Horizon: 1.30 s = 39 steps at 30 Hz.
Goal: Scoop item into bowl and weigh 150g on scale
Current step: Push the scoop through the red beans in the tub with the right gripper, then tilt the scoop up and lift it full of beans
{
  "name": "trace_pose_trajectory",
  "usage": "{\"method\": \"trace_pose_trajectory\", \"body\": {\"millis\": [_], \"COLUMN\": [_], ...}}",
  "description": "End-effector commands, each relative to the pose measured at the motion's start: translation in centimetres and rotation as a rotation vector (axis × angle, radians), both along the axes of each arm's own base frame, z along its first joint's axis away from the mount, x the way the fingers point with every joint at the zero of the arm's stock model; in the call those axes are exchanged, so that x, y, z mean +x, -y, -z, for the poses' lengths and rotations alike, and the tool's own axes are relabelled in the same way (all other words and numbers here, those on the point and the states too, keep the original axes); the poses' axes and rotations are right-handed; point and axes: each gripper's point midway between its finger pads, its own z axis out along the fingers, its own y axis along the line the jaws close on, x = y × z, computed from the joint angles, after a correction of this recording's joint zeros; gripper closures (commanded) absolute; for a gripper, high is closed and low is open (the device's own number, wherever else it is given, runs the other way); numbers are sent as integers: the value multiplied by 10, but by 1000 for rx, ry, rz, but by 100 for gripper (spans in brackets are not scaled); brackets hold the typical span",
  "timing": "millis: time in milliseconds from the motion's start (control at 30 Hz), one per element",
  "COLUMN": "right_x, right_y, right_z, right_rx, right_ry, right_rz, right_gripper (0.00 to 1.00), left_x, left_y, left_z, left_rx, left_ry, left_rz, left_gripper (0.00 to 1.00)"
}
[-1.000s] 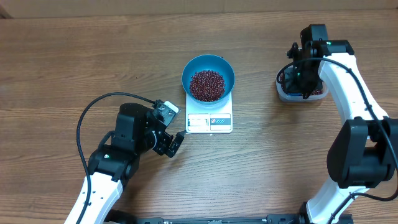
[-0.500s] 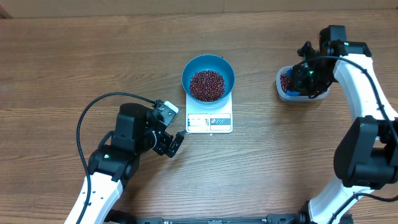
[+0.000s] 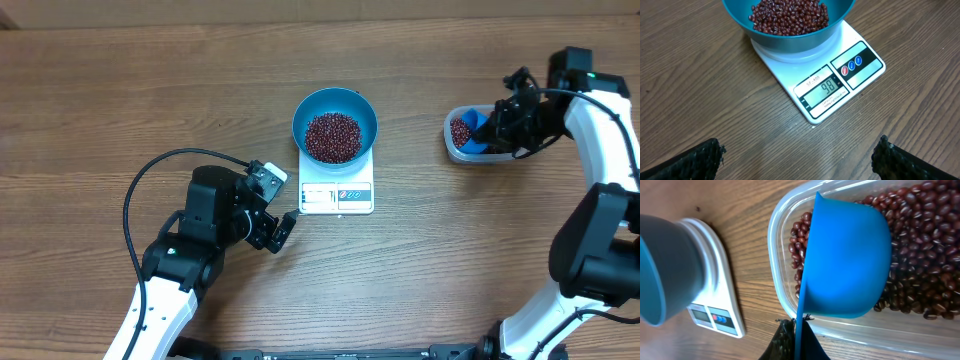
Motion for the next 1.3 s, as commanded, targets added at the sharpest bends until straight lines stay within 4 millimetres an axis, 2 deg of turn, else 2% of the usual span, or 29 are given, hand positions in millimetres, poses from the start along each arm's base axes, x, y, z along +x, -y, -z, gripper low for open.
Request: {"method": "trace_pose_trajectory", "body": {"millis": [0,200,533,800,1267], "right_x": [3,1,0,-2,-7], "right_y": [-2,20,38,40,37], "right_z": [-13,-15,-16,-30,-37], "right_rx": [120,149,149,259,312], "right_ry": [40,42,51,103,112], "right_rz": [18,80,124,117,106], "right_gripper": [96,96,96,96,96], "left_x": [-1,-1,-1,-1,-1], "left_y": [-1,-1,-1,-1,-1], "left_z": [-1,-1,-1,-1,-1], "left_rx": [-4,-3,-3,-3,-4], "left_ry": [7,7,7,7,7], "left_rz": [-2,-2,-2,-2,-2], "left_gripper": [0,1,0,0,0]}}
